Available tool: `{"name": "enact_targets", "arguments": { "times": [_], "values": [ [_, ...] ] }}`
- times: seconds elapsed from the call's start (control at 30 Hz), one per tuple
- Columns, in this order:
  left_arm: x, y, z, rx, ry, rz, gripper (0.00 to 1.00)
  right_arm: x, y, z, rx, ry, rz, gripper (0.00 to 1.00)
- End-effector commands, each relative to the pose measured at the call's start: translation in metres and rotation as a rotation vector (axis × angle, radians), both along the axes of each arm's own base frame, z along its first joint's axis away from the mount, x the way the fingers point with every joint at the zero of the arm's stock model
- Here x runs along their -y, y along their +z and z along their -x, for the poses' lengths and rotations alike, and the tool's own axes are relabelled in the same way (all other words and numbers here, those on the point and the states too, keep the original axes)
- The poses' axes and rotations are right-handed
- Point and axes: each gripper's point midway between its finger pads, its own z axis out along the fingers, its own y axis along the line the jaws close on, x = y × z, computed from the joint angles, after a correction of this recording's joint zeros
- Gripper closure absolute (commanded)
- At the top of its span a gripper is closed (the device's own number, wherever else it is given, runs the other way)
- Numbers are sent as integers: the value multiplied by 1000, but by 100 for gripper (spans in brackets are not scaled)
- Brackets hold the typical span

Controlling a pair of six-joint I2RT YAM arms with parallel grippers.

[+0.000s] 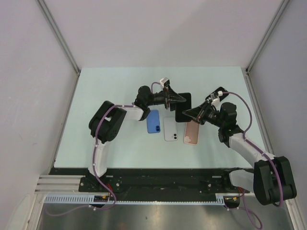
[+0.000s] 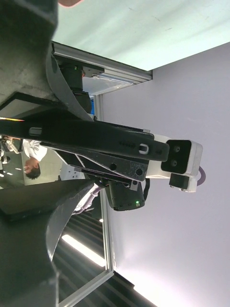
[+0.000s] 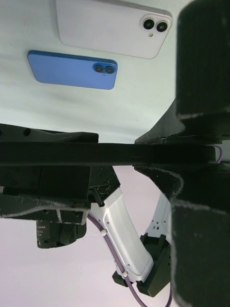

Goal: Take the phone out of the phone case
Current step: Remove the phone case from the phone.

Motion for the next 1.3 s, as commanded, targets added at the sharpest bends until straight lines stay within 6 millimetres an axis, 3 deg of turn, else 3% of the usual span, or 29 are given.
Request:
{"name": "enact_targets", "arguments": {
  "times": [0.0,0.07,0.17,0.27,0.3,0.33,0.37,0.4,0.47,0.5,0.6,0.8,1.27],
  "values": [
    [-3,45,10,89,-4,81,52,-12,17,-2,95,29,-28,100],
    [-1,45,10,88,-1,88,55,-17,16,-2,90,48,-37,100],
    [-1,46,10,79,2,100,67,-21,13,-1,80,59,-38,100],
    [-1,45,10,62,-3,104,83,-20,6,-2,67,56,-19,100],
    [-1,44,10,60,-4,104,96,-19,8,-2,73,49,-14,100],
    [-2,46,11,64,-3,111,100,-19,2,-1,62,53,12,100],
    [-3,47,11,56,-5,116,100,-16,0,-1,57,48,31,95],
    [-5,51,11,61,-1,131,100,-14,7,-2,75,37,49,83],
    [-12,57,11,69,3,159,100,-2,-1,-1,47,12,104,60],
    [-15,59,9,72,11,165,100,3,0,-2,47,-9,115,57],
    [-24,63,5,72,46,172,100,16,9,3,55,-46,120,59],
    [-30,76,2,80,83,203,100,17,14,7,67,-54,122,66],
    [-33,74,-4,94,142,153,100,-4,42,25,108,24,-33,77]
  ]
}}
